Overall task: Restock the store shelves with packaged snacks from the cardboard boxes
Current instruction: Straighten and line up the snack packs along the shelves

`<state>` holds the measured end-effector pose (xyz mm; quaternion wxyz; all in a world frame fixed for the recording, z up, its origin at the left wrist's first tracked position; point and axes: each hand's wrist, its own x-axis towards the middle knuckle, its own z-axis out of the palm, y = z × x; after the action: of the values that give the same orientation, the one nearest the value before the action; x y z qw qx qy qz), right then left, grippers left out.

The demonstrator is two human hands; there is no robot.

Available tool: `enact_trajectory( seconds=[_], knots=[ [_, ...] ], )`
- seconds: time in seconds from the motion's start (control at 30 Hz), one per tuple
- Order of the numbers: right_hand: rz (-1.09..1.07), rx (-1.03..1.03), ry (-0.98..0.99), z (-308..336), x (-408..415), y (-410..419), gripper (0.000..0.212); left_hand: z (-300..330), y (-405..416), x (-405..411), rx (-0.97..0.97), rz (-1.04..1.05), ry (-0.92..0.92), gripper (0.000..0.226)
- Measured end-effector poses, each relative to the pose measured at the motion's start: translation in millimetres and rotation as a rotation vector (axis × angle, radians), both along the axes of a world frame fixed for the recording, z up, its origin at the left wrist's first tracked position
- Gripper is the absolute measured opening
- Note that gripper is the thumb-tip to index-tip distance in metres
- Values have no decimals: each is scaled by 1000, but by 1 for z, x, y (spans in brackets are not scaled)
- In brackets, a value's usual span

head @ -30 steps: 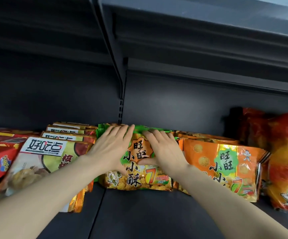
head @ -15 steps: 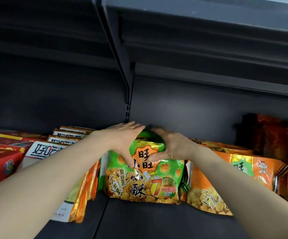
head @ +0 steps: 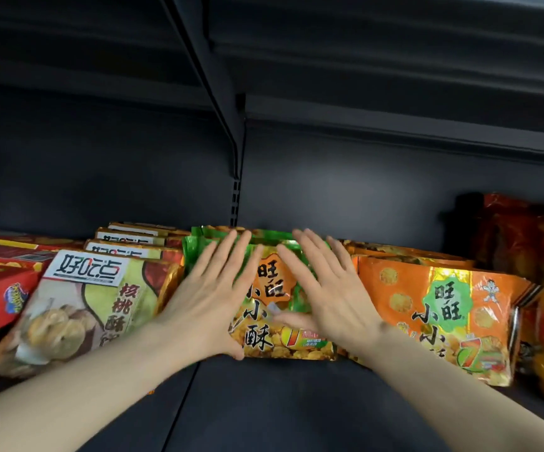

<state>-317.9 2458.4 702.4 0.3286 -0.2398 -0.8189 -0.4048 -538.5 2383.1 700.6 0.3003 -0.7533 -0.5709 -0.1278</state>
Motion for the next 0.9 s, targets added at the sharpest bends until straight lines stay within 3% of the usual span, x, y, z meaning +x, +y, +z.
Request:
enact_trajectory(
  seconds=[0.13,0.43,0.63,0.9],
  knots=[
    [-135,-2,-169,-23,3,12,107,-13,14,2,17,68,82,153],
    [-167,-18,-157,-22,0,16,104,-7,12,3,66,156,153,149],
    [-157,-46,-39,-1,-10,-11,93,13,-33,-32,160,44,127,141],
    [-77,-77,21,12,-116,-76,88,22,-79,-161,-122,117,71,143]
  ],
)
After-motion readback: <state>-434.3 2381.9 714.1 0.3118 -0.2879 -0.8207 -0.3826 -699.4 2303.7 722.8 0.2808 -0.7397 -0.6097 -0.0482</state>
